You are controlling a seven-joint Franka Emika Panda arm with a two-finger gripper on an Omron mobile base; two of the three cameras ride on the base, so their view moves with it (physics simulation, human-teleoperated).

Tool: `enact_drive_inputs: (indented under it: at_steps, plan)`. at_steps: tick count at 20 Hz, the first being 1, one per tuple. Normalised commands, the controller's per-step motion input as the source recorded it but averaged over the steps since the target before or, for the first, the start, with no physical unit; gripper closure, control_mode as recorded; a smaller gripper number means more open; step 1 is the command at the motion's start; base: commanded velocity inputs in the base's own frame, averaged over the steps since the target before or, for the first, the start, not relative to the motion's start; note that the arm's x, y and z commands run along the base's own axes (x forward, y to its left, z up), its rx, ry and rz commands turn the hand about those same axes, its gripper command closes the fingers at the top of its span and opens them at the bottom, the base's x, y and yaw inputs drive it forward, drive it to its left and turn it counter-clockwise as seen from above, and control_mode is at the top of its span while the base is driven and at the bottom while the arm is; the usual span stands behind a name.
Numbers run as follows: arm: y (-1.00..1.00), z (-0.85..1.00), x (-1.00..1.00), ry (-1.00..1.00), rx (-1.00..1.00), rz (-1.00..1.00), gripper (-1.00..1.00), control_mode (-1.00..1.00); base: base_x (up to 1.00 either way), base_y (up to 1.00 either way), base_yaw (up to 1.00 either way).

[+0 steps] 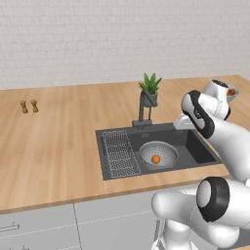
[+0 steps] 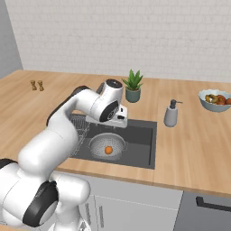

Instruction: Put the colander in the sink, put the tangerine in the colander, and turn on the sink faucet and pour water over the colander.

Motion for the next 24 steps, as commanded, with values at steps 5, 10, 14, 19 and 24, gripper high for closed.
enact_drive_inputs:
  at_steps: [5, 10, 14, 19, 24]
  plan:
    - [0.0, 0.03, -0.12, 0.0, 0.0, 0.04, -1.0, -1.0, 0.0, 0.0, 0.0]
    - [-0.03, 0.02, -0.06, 0.0, 0.0, 0.04, -1.0, -1.0, 0.0, 0.0, 0.0]
    - [-0.15, 0.15, -0.01, -0.23, 0.03, 0.09, -1.0, -1.0, 0.0, 0.0, 0.0]
    - [-0.13, 0.16, 0.02, -0.52, 0.07, 0.23, -1.0, -1.0, 0.0, 0.0, 0.0]
    - [0.0, 0.01, 0.22, -0.57, 0.08, 0.26, -1.0, -1.0, 0.0, 0.0, 0.0]
